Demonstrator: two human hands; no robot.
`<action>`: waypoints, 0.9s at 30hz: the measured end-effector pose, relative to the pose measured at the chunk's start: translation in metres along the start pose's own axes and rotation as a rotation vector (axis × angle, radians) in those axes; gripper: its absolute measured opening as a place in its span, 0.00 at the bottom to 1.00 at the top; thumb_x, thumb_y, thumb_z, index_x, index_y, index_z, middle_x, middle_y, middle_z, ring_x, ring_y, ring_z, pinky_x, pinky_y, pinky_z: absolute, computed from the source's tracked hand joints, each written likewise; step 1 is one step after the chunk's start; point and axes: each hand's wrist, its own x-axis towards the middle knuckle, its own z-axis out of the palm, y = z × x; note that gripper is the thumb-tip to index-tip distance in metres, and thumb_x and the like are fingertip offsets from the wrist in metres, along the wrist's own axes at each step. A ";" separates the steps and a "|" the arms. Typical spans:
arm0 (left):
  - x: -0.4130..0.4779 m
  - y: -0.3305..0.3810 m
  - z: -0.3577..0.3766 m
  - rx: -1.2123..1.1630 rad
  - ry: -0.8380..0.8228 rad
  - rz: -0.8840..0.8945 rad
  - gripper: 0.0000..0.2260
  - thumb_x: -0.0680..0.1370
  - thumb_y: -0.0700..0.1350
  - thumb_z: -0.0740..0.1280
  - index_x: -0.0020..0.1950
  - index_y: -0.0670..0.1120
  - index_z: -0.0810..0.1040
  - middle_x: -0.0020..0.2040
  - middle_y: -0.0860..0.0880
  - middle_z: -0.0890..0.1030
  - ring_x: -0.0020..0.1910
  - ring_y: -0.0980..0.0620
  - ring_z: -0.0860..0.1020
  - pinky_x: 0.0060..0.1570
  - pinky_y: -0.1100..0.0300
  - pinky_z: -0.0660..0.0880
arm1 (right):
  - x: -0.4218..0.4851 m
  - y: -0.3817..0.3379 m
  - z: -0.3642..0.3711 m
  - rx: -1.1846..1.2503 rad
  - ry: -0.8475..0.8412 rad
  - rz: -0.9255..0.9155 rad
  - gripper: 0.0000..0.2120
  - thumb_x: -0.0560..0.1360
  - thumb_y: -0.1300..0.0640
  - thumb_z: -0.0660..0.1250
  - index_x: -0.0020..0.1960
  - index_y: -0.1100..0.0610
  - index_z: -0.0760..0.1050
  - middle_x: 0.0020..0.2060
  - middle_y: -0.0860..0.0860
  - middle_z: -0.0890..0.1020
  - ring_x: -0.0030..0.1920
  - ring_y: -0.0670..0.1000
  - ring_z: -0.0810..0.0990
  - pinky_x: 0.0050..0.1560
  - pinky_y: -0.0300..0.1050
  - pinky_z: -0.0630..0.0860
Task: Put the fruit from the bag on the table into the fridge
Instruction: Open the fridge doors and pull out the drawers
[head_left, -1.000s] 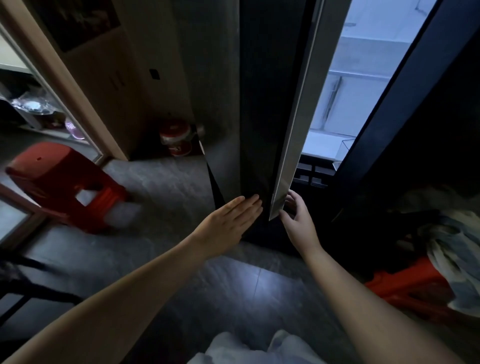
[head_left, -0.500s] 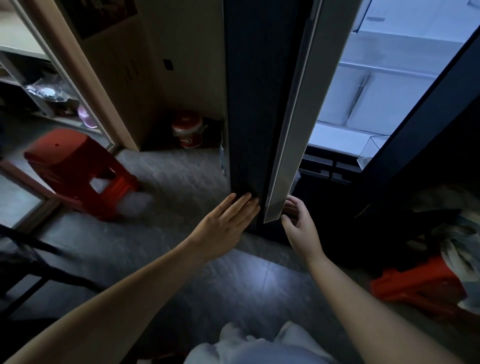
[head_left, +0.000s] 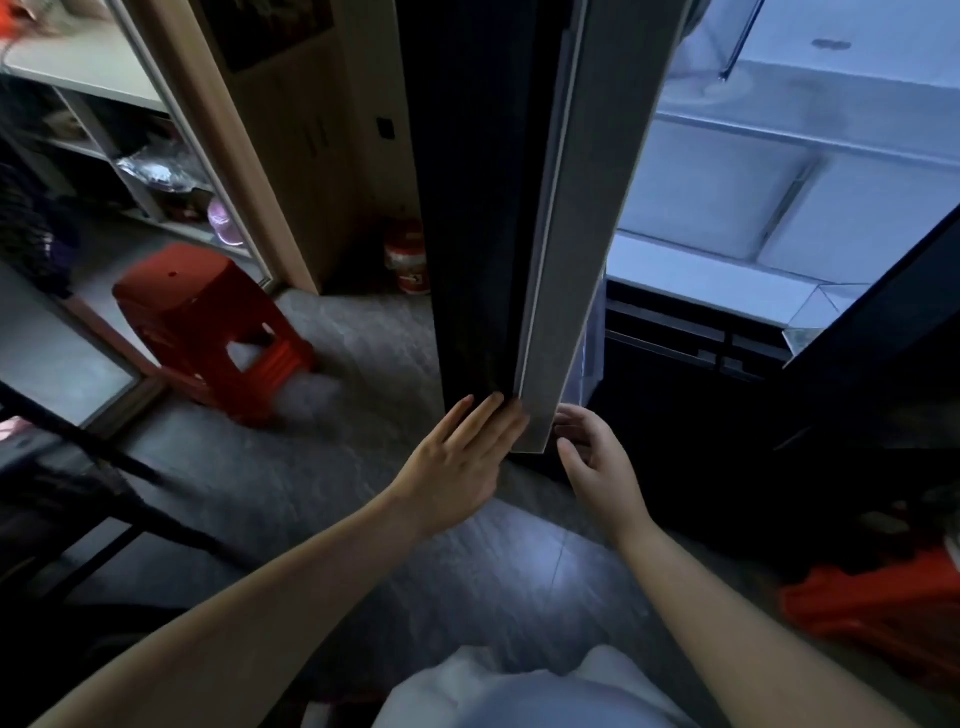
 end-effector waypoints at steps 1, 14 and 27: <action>-0.002 -0.001 0.000 0.009 -0.013 0.002 0.29 0.75 0.51 0.60 0.74 0.43 0.63 0.73 0.45 0.66 0.73 0.45 0.60 0.71 0.47 0.58 | 0.001 -0.002 0.003 -0.036 0.003 -0.025 0.16 0.77 0.66 0.62 0.61 0.52 0.74 0.53 0.45 0.79 0.55 0.42 0.78 0.56 0.39 0.75; -0.019 -0.022 0.008 -0.072 -0.060 -0.165 0.31 0.73 0.51 0.62 0.75 0.44 0.61 0.74 0.46 0.62 0.71 0.45 0.61 0.71 0.49 0.58 | 0.057 -0.017 0.008 -0.321 0.058 -0.329 0.14 0.74 0.68 0.64 0.57 0.56 0.77 0.53 0.47 0.76 0.56 0.44 0.76 0.56 0.39 0.75; -0.030 -0.034 0.010 -0.067 -0.108 -0.333 0.32 0.73 0.50 0.63 0.75 0.43 0.60 0.75 0.44 0.59 0.73 0.44 0.59 0.72 0.49 0.52 | 0.092 -0.016 0.048 -0.673 -0.115 -0.570 0.17 0.73 0.64 0.66 0.61 0.55 0.76 0.60 0.52 0.77 0.63 0.53 0.72 0.64 0.52 0.71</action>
